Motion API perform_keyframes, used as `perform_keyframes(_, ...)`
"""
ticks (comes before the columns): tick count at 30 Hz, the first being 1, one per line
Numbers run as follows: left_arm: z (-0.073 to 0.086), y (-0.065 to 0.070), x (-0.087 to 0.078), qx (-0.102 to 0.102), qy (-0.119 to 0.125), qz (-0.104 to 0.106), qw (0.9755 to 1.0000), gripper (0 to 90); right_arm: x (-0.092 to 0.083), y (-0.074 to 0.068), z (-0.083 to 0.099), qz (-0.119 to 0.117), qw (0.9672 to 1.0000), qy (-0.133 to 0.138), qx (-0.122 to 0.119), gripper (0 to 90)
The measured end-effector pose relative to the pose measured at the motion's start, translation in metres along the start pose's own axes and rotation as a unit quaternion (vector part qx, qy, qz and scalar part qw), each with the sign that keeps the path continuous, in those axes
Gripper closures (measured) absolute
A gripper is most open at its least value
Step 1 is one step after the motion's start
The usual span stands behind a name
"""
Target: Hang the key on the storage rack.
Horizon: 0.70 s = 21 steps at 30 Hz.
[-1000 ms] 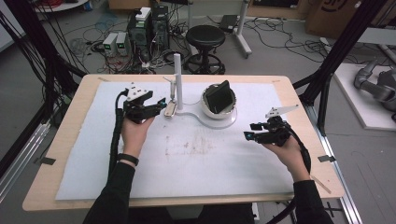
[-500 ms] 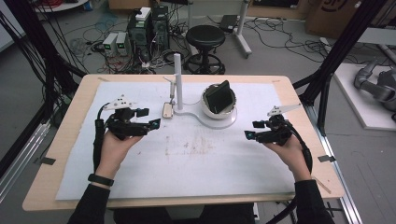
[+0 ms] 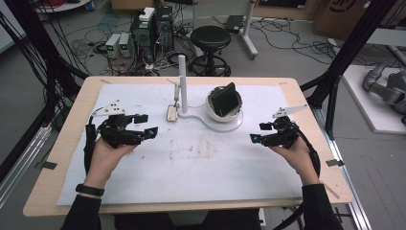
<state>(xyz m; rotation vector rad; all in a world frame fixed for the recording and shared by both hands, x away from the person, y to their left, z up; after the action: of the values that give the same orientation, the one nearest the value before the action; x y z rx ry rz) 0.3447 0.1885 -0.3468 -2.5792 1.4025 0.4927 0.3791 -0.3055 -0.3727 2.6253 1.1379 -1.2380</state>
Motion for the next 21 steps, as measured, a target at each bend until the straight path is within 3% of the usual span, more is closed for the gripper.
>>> perform_keyframes(21, 0.0034, -0.0035, 0.0035, -0.002, -0.012, -0.001, 0.9999, 27.9, -0.0057, 0.0027, 0.0015, 0.005, 0.9999, 0.007, 0.007, 26.3)
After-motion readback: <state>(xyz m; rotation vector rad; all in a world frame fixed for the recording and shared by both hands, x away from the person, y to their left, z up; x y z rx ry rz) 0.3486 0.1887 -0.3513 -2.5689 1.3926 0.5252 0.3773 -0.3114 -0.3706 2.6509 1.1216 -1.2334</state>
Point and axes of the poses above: each handheld gripper's, and its own axes: x roughly forward along the jaws, z roughly out of its underside, y roughly to its right, the point moved 1 cm from there along x, roughly forward along the jaws, and after that the axes turned 11 degrees about x, right-handed, at the moved point
